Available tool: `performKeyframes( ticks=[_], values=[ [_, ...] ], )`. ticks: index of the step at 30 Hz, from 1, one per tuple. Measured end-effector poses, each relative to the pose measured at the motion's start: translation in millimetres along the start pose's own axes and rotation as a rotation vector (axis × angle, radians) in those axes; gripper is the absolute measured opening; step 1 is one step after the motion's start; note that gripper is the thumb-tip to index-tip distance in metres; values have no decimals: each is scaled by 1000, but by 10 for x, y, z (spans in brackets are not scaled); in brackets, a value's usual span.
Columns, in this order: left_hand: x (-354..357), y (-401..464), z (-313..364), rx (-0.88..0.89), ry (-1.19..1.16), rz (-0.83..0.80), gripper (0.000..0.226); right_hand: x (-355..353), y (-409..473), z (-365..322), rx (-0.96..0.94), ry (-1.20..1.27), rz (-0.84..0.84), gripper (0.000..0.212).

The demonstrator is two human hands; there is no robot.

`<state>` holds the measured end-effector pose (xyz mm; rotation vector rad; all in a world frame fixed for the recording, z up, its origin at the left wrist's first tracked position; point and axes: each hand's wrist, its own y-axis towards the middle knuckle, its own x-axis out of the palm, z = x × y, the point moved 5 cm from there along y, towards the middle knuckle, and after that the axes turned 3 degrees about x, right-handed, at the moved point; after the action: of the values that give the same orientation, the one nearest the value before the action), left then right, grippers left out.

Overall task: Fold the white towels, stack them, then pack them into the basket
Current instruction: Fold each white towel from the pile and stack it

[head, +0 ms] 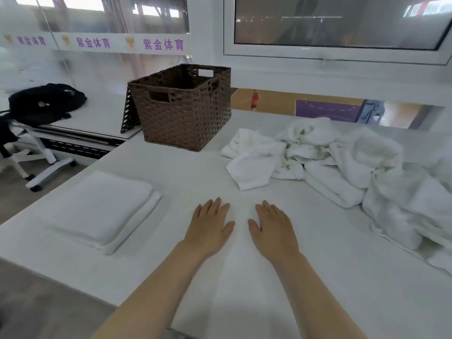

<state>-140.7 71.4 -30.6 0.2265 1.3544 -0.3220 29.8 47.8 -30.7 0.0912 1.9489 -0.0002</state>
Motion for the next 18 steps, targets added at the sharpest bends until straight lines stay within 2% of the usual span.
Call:
performKeyframes(
  ticks=[3,7,12,14,18],
  values=[
    [19,173,48,-27,-34,82,60,5,116,85,-7,-12,31,62],
    [39,538,-14,-86,-76,137,63,57,296,89,-36,-48,69,87],
    [45,1022,-58,-140,-154,215,69,27,577,112,-29,72,124,71],
    [34,1151,-26,-109,-221,255,70,10,682,120,-25,141,125,73],
    [-36,1282,15,-81,-539,295,71,20,940,92,-87,176,145,71]
  ],
)
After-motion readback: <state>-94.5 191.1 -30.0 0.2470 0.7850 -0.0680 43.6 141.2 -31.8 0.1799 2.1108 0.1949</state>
